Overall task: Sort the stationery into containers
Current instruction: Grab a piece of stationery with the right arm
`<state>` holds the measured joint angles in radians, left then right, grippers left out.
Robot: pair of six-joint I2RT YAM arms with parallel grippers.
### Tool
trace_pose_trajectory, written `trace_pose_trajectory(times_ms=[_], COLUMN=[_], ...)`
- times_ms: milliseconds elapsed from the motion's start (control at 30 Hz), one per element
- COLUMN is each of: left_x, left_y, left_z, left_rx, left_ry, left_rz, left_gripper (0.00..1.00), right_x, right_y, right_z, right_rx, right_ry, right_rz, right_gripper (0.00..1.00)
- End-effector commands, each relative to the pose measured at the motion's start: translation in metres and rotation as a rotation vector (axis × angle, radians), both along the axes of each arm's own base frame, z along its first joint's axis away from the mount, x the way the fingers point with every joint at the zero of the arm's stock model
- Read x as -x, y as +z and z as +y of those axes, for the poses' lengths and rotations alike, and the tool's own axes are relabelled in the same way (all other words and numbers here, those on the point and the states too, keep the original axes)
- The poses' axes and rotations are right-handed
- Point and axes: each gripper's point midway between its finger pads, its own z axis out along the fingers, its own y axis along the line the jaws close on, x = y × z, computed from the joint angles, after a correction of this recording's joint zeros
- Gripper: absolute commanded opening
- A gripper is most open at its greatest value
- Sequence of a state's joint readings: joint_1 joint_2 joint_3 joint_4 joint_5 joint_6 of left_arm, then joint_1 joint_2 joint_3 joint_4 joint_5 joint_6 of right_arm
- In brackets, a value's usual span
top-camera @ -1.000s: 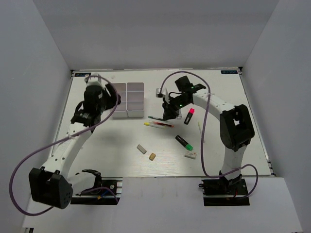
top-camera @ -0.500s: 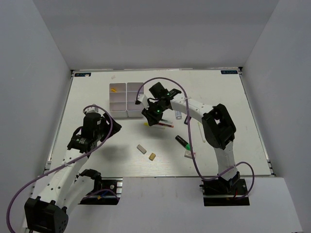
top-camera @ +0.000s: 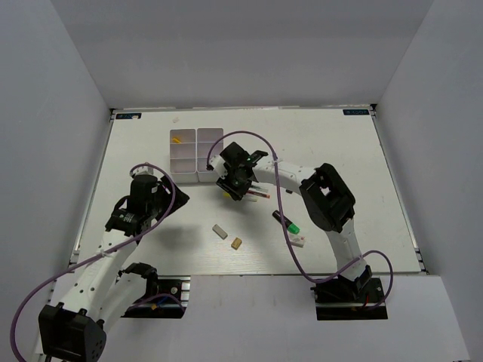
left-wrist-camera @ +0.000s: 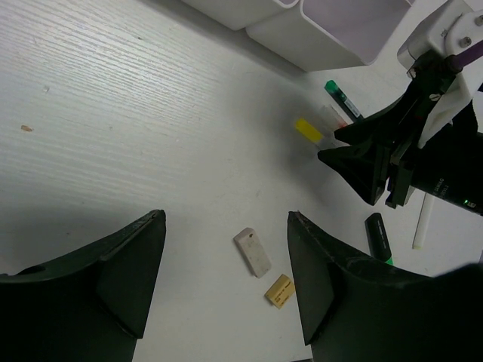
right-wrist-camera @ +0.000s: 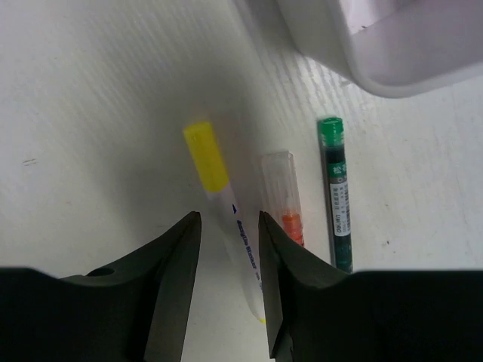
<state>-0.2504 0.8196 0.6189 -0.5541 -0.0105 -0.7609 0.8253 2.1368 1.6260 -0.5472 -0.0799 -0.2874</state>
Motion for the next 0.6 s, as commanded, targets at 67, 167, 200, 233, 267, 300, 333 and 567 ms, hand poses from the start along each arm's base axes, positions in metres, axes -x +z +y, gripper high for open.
trace_pose_trajectory(times_ms=[67, 167, 200, 233, 267, 300, 333, 567], left_x=[-0.001, -0.001, -0.001, -0.001, -0.001, -0.001, 0.0, 0.001], left_y=[0.005, 0.003, 0.003, 0.003, 0.003, 0.003, 0.003, -0.001], left_z=[-0.001, -0.001, -0.001, -0.001, -0.001, -0.001, -0.003, -0.002], left_rx=[0.014, 0.012, 0.012, 0.012, 0.012, 0.012, 0.017, 0.015], left_ry=[-0.001, 0.0, 0.0, 0.0, 0.0, 0.0, -0.007, -0.007], left_rz=[-0.008, 0.001, 0.001, 0.001, 0.001, 0.001, 0.003, 0.012], left_gripper=[0.75, 0.75, 0.75, 0.75, 0.75, 0.75, 0.75, 0.75], right_x=[-0.017, -0.02, -0.019, -0.018, -0.017, -0.015, -0.008, 0.012], right_y=[0.002, 0.002, 0.001, 0.003, 0.003, 0.0, -0.002, -0.018], right_z=[0.0, -0.003, -0.002, -0.001, 0.001, -0.001, 0.004, 0.002], right_rx=[0.018, 0.021, 0.019, 0.015, 0.004, 0.013, -0.01, -0.009], right_ry=[-0.068, -0.071, -0.07, -0.064, -0.053, -0.045, -0.019, 0.054], right_rz=[-0.089, -0.105, -0.105, -0.106, -0.101, -0.096, -0.064, -0.003], right_gripper=[0.43, 0.43, 0.43, 0.43, 0.43, 0.43, 0.43, 0.41])
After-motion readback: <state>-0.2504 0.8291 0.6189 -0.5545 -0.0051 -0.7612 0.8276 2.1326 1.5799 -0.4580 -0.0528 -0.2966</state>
